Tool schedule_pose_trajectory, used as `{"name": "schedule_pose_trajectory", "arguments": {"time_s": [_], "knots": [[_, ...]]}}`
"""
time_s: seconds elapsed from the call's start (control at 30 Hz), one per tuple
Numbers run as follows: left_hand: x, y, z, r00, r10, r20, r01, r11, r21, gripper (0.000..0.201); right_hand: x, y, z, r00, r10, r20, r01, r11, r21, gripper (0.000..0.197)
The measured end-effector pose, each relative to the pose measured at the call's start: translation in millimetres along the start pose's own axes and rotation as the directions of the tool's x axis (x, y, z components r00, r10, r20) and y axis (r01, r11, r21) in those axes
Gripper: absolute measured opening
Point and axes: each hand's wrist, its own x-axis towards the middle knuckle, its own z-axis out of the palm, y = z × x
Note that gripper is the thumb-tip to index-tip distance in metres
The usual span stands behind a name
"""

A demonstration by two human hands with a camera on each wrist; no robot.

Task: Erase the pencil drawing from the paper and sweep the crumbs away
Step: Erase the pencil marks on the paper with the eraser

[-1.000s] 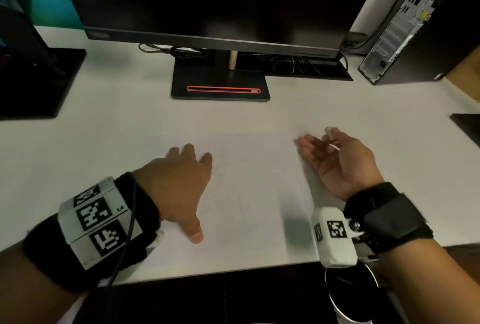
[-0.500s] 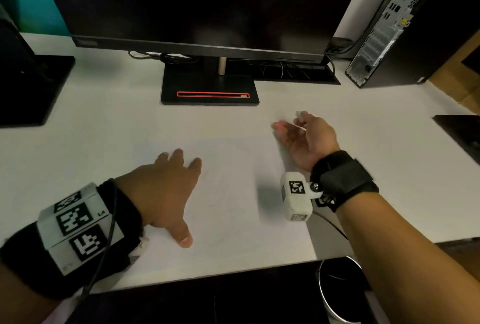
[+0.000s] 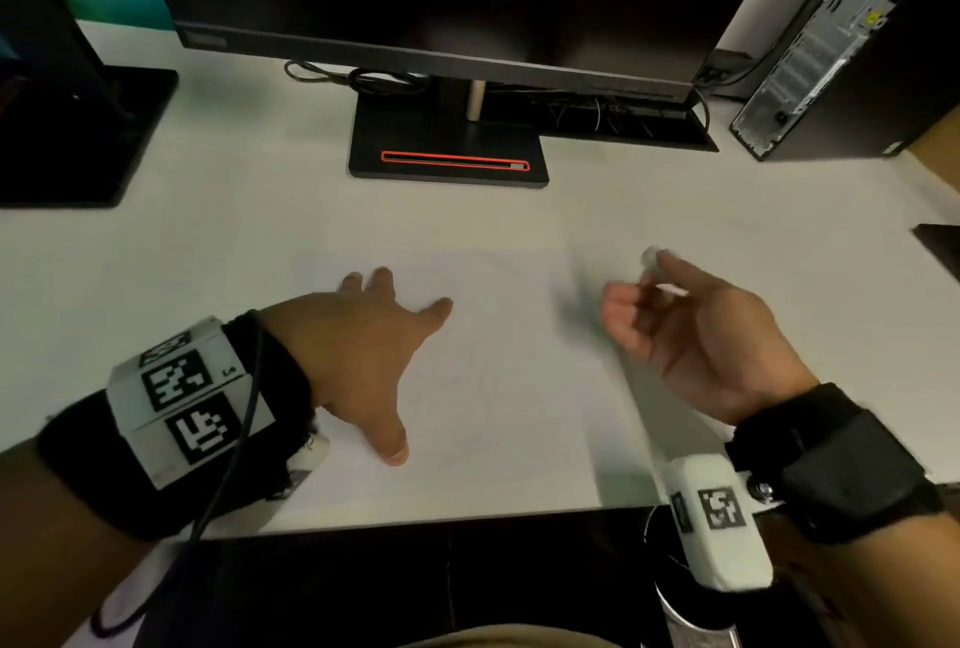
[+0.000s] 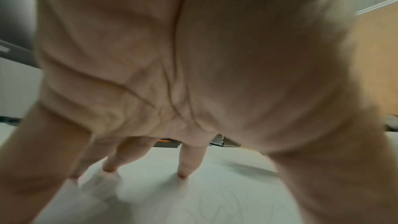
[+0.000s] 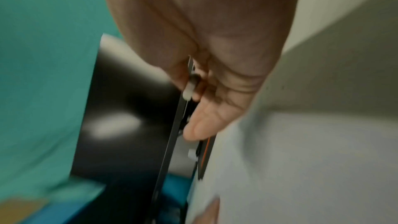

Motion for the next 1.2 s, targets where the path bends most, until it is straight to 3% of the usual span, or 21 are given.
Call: {"name": "schedule_pose_trajectory", "arguments": {"time_s": [0.07,0.1,0.17,0.23,0.27,0.33,0.47,0.53,0.6,0.77,0.87,1.0,1.13,1.2], "knots": [[-0.7,4.3,2.4,1.0,-0.007,0.018,0.007,1.0,-0.015,0.143,-14.8,13.7,15.7,0.974,0.136,0.183,-0.054,0.917,-0.395,0.024],[0.0,7.5,4.3,1.0,-0.012,0.019,0.012,1.0,-0.006,0.145,-22.2,21.6,22.4,0.938,0.226,0.264,-0.021,0.795,-0.606,0.023],[2.3,13.2,7.7,0.999,-0.027,0.019,0.027,0.999,0.027,0.151,-29.9,30.2,28.6,0.86,0.385,0.335,0.146,0.443,-0.884,0.028],[3.7,16.7,9.0,0.999,-0.04,0.027,0.039,0.999,0.039,0.153,-29.2,27.2,30.3,0.857,0.407,0.316,0.291,0.123,-0.949,0.035],[3.5,17.7,8.5,0.999,-0.044,0.03,0.043,0.998,0.04,0.154,-28.0,22.7,30.5,0.884,0.357,0.303,0.317,0.019,-0.948,0.037],[3.7,17.2,8.0,0.998,-0.049,0.03,0.048,0.998,0.041,0.154,-29.0,20.5,30.7,0.91,0.254,0.329,0.362,-0.095,-0.927,0.039],[4.6,17.4,8.2,0.998,-0.056,0.03,0.054,0.997,0.049,0.154,-42.6,37.2,35.5,0.849,0.355,0.392,0.464,-0.147,-0.873,0.041],[4.8,18.3,7.7,0.998,-0.061,0.035,0.059,0.997,0.052,0.154,-37.6,33.6,32.3,0.871,0.345,0.35,0.404,-0.098,-0.91,0.042],[4.7,18.9,7.8,0.997,-0.063,0.039,0.061,0.997,0.055,0.154,-32.4,30.5,32.3,0.911,0.246,0.332,0.359,-0.073,-0.931,0.041],[5.4,18.8,8.0,0.998,-0.06,0.032,0.058,0.997,0.052,0.154,-36.8,43.6,43.0,0.862,0.337,0.379,0.431,-0.095,-0.897,0.042],[5.4,18.9,8.2,0.998,-0.062,0.031,0.06,0.997,0.056,0.154,-27.1,36.3,40.6,0.905,0.238,0.352,0.379,-0.076,-0.922,0.041],[4.6,18.8,8.2,0.997,-0.067,0.035,0.065,0.997,0.049,0.155,-36.9,41.3,46.1,0.862,0.361,0.355,0.427,-0.142,-0.893,0.041],[4.7,20.0,7.4,0.997,-0.072,0.04,0.07,0.996,0.053,0.154,-27.5,31.1,39.9,0.902,0.26,0.344,0.38,-0.104,-0.919,0.039],[4.1,19.5,6.6,0.996,-0.072,0.042,0.07,0.996,0.052,0.154,-34.3,38.8,44.1,0.885,0.298,0.358,0.406,-0.116,-0.907,0.04]]}}
